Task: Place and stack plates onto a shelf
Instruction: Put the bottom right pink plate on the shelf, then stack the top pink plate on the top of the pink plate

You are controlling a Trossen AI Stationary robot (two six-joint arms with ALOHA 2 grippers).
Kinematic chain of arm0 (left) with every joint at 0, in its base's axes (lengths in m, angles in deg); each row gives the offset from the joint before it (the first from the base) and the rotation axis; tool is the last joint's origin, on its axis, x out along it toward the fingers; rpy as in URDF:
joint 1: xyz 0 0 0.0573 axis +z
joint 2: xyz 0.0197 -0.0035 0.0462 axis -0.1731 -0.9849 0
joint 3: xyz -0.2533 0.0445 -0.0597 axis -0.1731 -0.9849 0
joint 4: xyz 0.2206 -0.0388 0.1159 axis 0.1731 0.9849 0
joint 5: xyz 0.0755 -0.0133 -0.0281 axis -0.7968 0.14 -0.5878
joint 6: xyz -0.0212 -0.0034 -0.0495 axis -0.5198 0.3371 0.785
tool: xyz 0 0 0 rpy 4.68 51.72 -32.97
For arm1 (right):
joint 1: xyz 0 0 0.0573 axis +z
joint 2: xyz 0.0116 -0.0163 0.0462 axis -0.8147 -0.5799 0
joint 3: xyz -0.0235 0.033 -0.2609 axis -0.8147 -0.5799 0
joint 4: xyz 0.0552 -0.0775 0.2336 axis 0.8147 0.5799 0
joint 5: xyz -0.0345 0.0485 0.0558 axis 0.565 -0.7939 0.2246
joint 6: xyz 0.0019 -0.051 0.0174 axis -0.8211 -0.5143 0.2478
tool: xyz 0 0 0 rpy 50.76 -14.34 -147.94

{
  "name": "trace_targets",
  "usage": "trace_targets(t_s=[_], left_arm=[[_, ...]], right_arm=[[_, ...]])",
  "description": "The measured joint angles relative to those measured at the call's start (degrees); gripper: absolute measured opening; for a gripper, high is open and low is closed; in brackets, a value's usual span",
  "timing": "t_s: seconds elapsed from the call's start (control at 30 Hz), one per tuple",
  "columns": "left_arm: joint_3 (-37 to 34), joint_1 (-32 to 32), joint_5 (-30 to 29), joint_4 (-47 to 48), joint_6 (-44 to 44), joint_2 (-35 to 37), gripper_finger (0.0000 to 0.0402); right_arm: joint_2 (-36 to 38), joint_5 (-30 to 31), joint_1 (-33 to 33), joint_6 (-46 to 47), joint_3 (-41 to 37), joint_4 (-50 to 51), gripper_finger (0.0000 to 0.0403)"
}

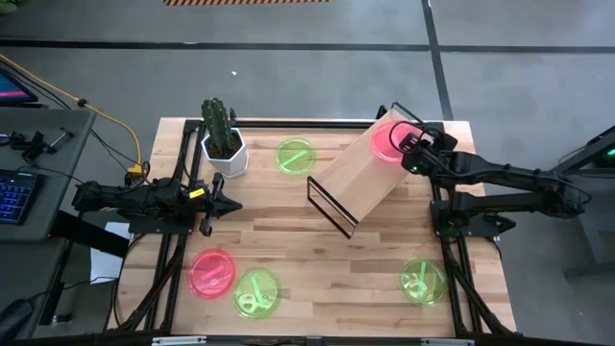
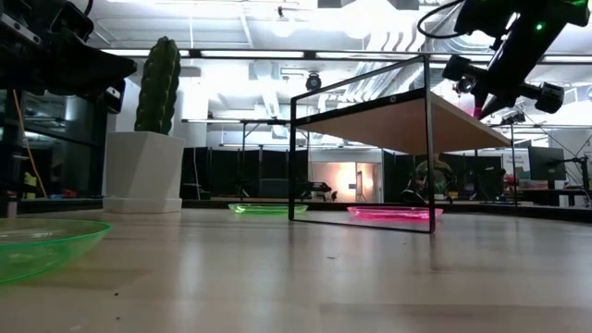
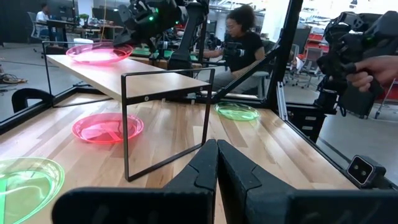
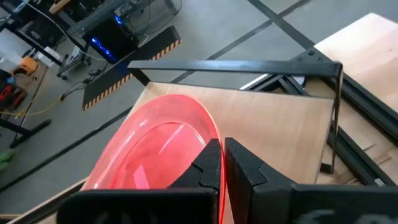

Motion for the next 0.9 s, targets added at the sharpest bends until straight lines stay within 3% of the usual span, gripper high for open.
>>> trace_targets(t_s=[0.17,0.5,0.57,0.67,0.73,0.8,0.9], left_arm=[[0.00,0.01,0.00,-0.02,-0.01,-0.01,0.0001],[0.00,-0.01,0.00,-0.02,0.02,0.02,0.0001],[0.00,0.01,0.00,0.01,-0.01,0.00,0.0001],[0.00,0.01,0.00,0.01,0.00,0.00,0.0001],[0.00,0.01,0.00,0.00,-0.01,0.01,0.0001],[0.00,0.00,0.00,0.01,-0.01,0.02,0.0001],[0.00,0.01,0.00,0.01,0.00,0.02,0.0001]], right_arm=[[0.02,0.34,0.03,-3.24,1.14,-0.36,0.0025],[1.24,0.12,-0.48,-3.95,1.84,0.12,0.0153],[2.61,-1.09,0.47,-9.00,3.85,-0.50,0.0169],[4.84,-7.59,3.11,-27.52,8.03,-0.60,0.0184],[6.33,-15.87,5.35,-38.45,10.80,-0.52,0.0187],[7.76,-24.90,7.96,-43.53,13.16,0.10,0.0188],[9.48,-34.42,13.21,-42.95,15.19,3.35,0.0184]])
